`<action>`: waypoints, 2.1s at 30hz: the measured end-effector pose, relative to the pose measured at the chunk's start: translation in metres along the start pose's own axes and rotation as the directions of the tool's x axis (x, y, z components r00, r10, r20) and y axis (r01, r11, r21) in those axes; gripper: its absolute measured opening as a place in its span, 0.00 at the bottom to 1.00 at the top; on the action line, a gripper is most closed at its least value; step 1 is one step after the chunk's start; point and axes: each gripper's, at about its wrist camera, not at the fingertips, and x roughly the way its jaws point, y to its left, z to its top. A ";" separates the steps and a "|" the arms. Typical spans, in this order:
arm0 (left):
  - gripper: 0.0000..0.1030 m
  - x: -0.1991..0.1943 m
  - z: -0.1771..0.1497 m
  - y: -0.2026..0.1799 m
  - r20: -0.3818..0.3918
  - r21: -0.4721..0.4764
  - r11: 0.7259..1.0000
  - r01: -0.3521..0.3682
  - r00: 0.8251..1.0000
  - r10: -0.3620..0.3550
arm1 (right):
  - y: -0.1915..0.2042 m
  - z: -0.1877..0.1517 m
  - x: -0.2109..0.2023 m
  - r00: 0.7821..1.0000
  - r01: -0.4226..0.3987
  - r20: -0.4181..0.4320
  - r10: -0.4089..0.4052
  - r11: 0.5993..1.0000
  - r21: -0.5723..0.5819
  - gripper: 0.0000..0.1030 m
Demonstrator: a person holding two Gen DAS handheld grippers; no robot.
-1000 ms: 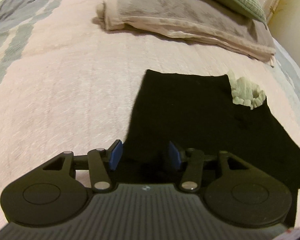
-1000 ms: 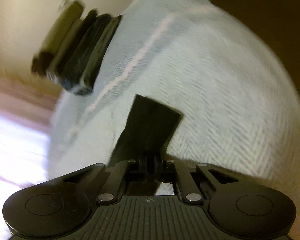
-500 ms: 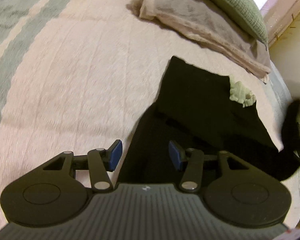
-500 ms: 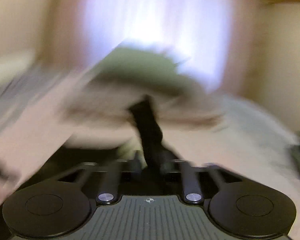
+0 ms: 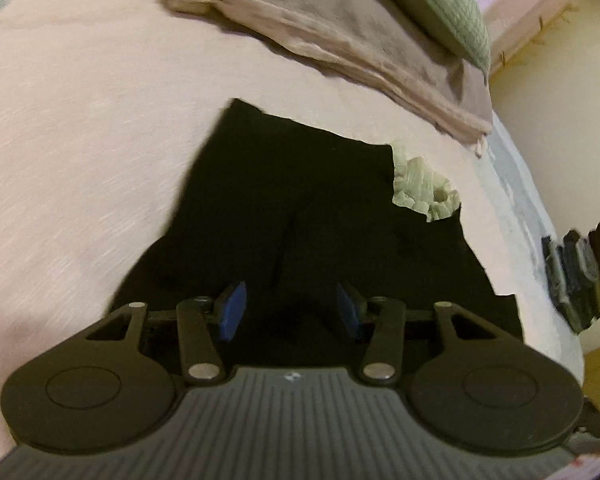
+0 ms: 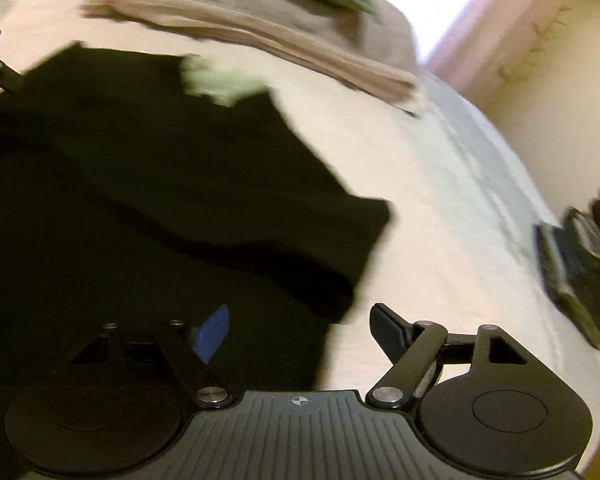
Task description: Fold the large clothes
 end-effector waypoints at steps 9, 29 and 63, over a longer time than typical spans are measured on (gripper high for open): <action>0.03 0.021 0.017 -0.021 -0.005 0.108 0.994 -0.013 1.000 0.013 | -0.019 -0.016 0.005 0.993 0.073 0.101 -0.068 0.996 -0.046 0.73; 0.08 0.003 0.026 0.003 0.073 0.392 0.894 -0.215 0.976 0.203 | -0.031 -0.009 0.002 0.992 -0.128 -0.035 0.123 0.959 -0.254 0.73; 0.22 -0.128 -0.174 0.039 -0.136 0.480 0.851 -0.214 0.940 0.313 | 0.057 -0.149 -0.159 0.920 -0.155 -0.271 0.282 0.899 0.410 0.46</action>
